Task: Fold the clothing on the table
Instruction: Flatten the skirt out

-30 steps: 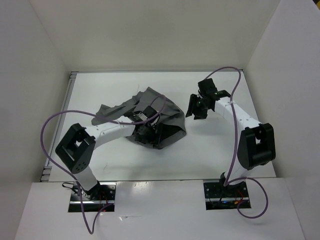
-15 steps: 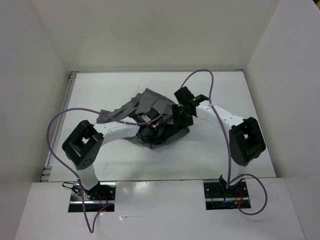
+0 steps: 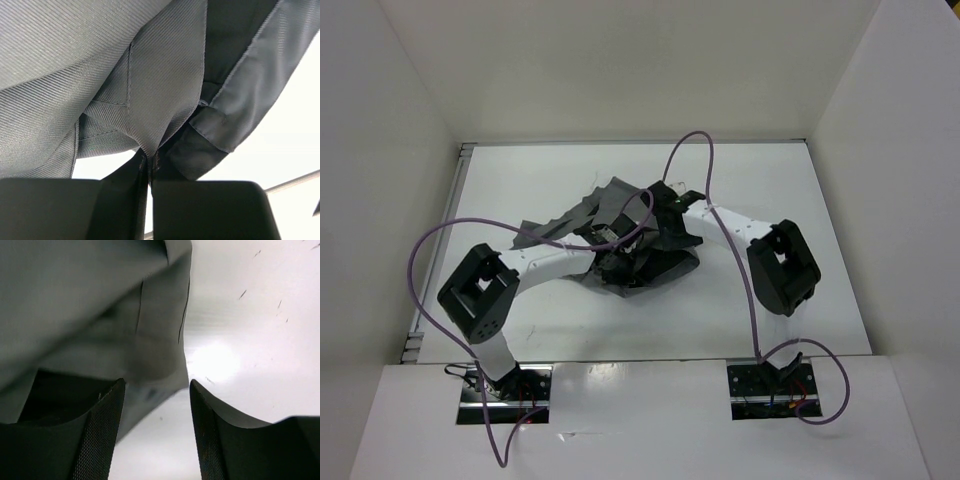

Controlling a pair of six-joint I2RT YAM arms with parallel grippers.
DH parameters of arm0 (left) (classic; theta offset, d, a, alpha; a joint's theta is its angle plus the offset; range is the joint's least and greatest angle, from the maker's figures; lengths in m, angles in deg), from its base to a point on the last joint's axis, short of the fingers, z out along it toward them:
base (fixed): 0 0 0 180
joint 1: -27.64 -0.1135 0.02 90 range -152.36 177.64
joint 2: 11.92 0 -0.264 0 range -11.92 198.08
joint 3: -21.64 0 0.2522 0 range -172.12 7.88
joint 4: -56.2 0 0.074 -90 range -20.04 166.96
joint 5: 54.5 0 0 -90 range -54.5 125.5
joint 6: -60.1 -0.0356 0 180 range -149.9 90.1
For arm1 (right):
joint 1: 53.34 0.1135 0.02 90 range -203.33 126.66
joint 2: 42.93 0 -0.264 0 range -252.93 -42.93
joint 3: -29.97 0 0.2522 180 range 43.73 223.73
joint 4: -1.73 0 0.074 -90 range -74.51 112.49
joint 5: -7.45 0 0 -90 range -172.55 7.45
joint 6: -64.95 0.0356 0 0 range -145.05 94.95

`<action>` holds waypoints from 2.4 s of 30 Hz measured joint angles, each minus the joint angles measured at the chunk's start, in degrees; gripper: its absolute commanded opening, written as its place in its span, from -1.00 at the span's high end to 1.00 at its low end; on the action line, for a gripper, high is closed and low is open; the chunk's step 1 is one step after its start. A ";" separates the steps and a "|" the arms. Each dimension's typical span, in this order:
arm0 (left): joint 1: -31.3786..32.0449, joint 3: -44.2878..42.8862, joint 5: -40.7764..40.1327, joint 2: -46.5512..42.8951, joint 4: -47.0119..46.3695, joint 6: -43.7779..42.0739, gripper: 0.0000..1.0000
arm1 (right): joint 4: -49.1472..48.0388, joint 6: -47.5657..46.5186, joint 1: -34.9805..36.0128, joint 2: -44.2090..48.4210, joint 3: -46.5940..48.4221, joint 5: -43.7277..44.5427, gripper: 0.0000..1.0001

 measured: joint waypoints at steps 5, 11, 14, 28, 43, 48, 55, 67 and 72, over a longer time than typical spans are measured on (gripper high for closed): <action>0.00 0.00 1.03 -3.43 1.07 -0.02 0.95 | -0.83 -0.22 0.00 -5.92 3.32 3.41 -0.21; -0.02 0.00 1.22 -7.50 3.08 -0.09 0.93 | -1.51 -0.66 -0.87 -8.96 3.87 3.85 0.42; -0.70 0.00 1.42 -8.96 3.76 -0.13 0.93 | -2.25 -1.27 -1.86 -9.01 4.07 2.27 0.93; -5.86 -0.02 -4.68 -16.09 8.31 -0.26 0.93 | -2.73 5.40 -17.00 -0.66 3.48 -7.10 0.96; -9.01 0.76 -10.60 -18.01 16.46 -3.56 0.79 | -0.42 8.92 -26.40 22.03 -7.56 -8.13 0.13; -9.33 0.74 -9.33 -17.99 16.61 -5.14 0.77 | -0.79 3.19 -20.46 23.85 -6.51 -17.31 0.01; -9.35 0.74 -6.71 -17.66 15.89 -5.31 0.74 | -3.17 -1.11 -3.54 15.21 -4.55 -29.35 -0.08; -9.38 2.27 -6.40 -17.59 14.95 -4.94 0.72 | -6.01 -4.76 5.03 0.28 -0.26 -34.47 -0.09; -9.62 2.56 -6.36 -17.59 14.86 -4.81 0.72 | -6.73 -5.55 4.92 -4.33 1.29 -31.34 1.00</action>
